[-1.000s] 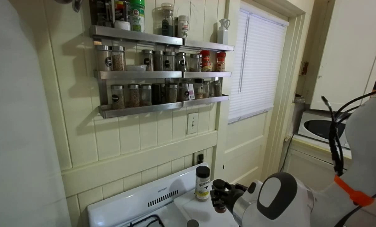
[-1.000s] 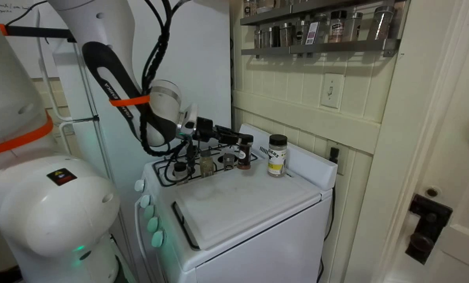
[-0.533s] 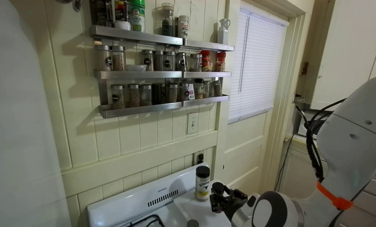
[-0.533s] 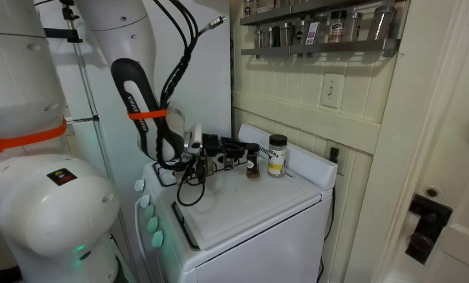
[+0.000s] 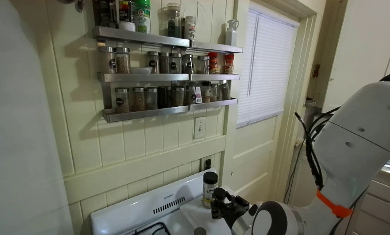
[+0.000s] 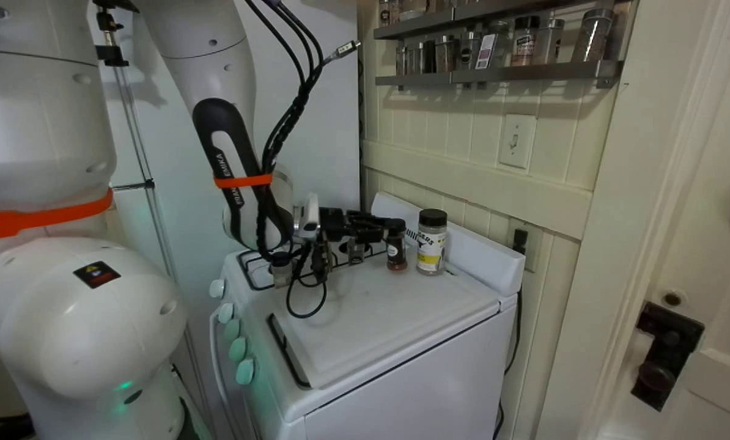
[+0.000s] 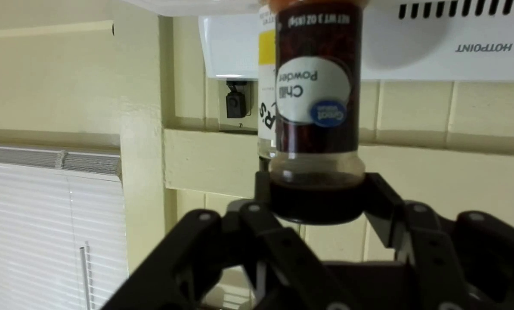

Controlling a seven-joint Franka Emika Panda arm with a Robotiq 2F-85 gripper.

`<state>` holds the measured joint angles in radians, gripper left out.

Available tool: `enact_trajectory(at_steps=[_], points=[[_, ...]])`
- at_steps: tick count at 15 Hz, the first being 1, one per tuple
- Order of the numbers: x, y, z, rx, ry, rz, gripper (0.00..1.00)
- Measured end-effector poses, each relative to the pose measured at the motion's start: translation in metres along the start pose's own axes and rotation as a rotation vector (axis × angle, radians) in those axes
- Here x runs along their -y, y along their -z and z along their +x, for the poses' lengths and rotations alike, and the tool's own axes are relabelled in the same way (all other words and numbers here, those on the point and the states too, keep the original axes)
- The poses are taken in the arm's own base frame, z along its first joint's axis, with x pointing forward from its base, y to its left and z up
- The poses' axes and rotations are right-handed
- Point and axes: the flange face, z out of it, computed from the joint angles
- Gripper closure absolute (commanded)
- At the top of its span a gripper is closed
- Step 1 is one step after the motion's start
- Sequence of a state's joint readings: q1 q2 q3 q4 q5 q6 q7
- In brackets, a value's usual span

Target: Remove one jar from the topmost shelf and put it on the stovetop.

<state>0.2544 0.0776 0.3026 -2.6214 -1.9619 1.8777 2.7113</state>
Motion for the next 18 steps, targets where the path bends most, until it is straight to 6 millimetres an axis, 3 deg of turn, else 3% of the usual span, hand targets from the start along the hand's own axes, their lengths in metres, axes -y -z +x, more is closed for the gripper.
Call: enact_trajectory(at_steps=[2,9,12,14,18], points=[[0.003,-0.001,0.002,-0.002,-0.007,0.001,0.0],[0.006,-0.002,0.004,-0.005,-0.013,0.001,0.0],[0.007,0.006,0.007,0.102,-0.045,-0.019,0.0],[0.011,0.019,0.027,0.21,-0.08,-0.017,0.0],[0.01,0.039,0.097,0.355,-0.131,-0.01,0.0]])
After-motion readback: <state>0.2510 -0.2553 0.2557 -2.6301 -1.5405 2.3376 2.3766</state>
